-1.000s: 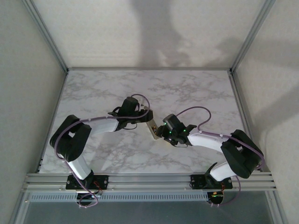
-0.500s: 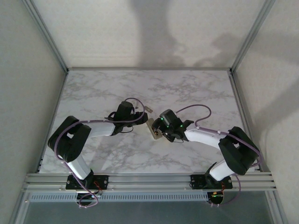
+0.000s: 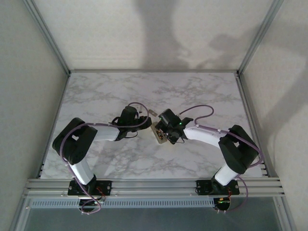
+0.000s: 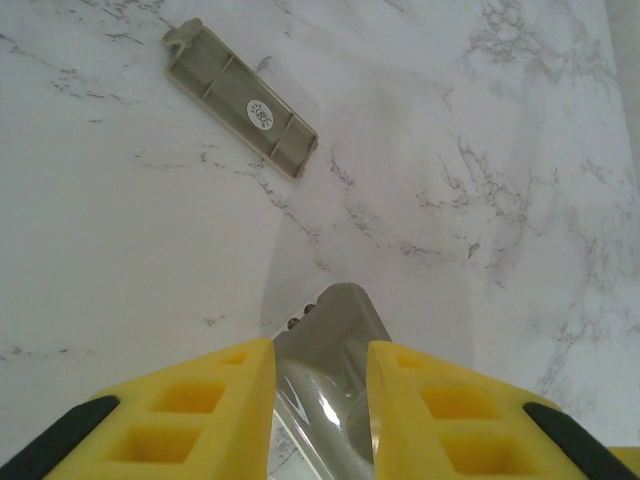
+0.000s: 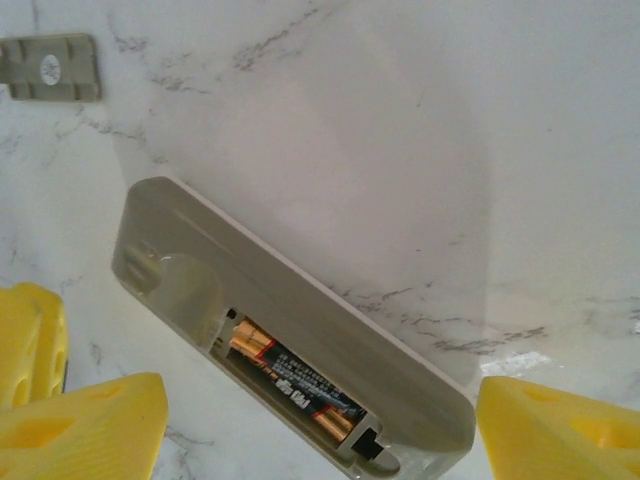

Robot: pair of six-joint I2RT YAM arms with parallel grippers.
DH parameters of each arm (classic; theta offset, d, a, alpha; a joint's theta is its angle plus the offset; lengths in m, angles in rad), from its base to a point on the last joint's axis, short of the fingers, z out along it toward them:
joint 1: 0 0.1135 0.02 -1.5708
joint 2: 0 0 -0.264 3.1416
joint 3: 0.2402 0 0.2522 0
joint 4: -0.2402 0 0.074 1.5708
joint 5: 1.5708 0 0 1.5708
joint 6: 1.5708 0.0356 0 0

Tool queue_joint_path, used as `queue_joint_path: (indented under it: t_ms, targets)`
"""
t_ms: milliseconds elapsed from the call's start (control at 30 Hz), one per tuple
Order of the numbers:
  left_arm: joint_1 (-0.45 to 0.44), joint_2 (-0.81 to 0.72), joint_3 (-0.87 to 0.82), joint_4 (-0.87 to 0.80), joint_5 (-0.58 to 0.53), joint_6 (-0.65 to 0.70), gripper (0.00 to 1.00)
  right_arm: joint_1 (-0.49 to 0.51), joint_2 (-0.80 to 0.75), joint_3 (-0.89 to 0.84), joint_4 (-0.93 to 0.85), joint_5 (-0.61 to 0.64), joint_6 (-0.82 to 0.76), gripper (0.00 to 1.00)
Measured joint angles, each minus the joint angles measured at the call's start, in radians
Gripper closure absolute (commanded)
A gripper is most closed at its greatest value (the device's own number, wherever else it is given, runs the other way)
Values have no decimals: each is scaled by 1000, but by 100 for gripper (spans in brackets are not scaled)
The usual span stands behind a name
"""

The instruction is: Load the batteries into the remote control

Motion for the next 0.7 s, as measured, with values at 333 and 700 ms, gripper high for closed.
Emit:
queue_joint_path:
  t_ms: [333,700]
  targets:
    - [0,14,0,29,17,-14,70,3,56,36,-35,-1,9,17]
    - [0,38,0,43,31,-29,73,3,86,47,-34,-2,9,17]
